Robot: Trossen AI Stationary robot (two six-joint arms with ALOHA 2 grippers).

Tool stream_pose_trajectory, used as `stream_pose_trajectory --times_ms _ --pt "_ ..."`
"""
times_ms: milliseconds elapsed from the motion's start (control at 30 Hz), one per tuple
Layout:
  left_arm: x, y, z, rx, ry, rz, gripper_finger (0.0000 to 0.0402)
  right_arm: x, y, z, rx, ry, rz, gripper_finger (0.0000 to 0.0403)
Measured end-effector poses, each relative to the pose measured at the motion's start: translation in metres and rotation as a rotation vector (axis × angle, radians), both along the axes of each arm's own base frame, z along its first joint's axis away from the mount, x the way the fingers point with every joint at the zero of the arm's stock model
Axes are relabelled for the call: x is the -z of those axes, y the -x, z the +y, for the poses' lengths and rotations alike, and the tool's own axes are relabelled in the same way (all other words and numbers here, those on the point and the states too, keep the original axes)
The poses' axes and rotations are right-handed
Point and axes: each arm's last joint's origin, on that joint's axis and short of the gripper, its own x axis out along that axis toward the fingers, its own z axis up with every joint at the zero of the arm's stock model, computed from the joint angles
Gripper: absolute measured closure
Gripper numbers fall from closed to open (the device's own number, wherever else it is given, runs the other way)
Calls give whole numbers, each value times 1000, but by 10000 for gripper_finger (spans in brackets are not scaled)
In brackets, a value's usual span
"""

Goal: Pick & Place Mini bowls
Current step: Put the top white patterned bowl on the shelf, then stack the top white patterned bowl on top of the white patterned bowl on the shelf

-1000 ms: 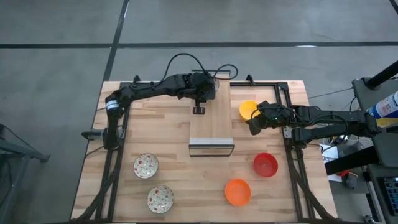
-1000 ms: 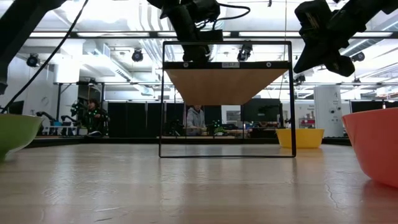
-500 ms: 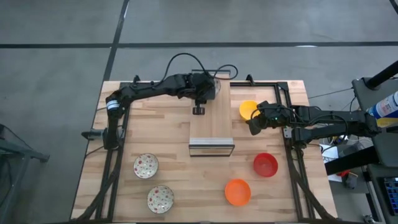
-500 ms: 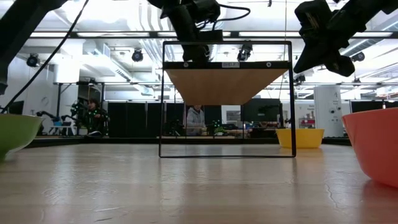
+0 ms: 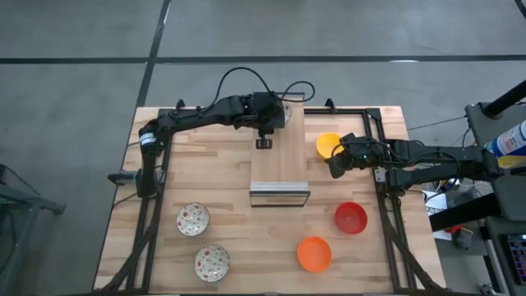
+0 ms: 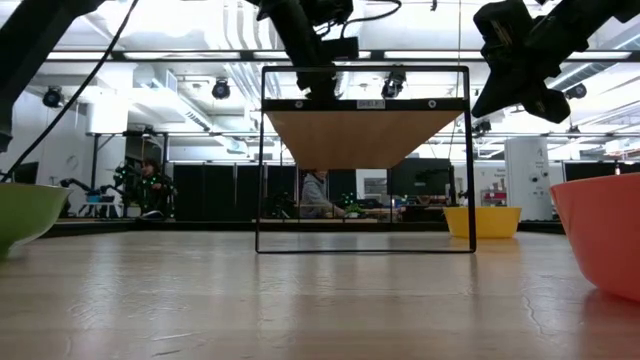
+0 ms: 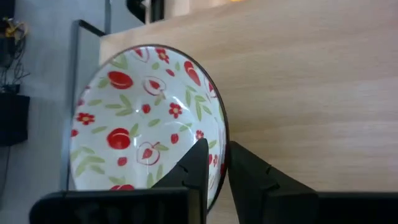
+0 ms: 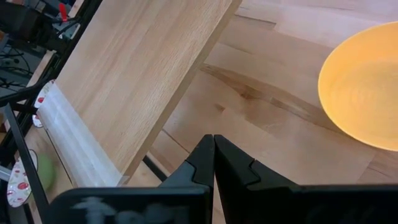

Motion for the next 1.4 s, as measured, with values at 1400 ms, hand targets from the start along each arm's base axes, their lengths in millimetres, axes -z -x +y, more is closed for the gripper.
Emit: stream_pose_trajectory --times_ms 1400 --pt "-83 118 -120 -205 372 8 348 2 0 0 -36 32 20 394"
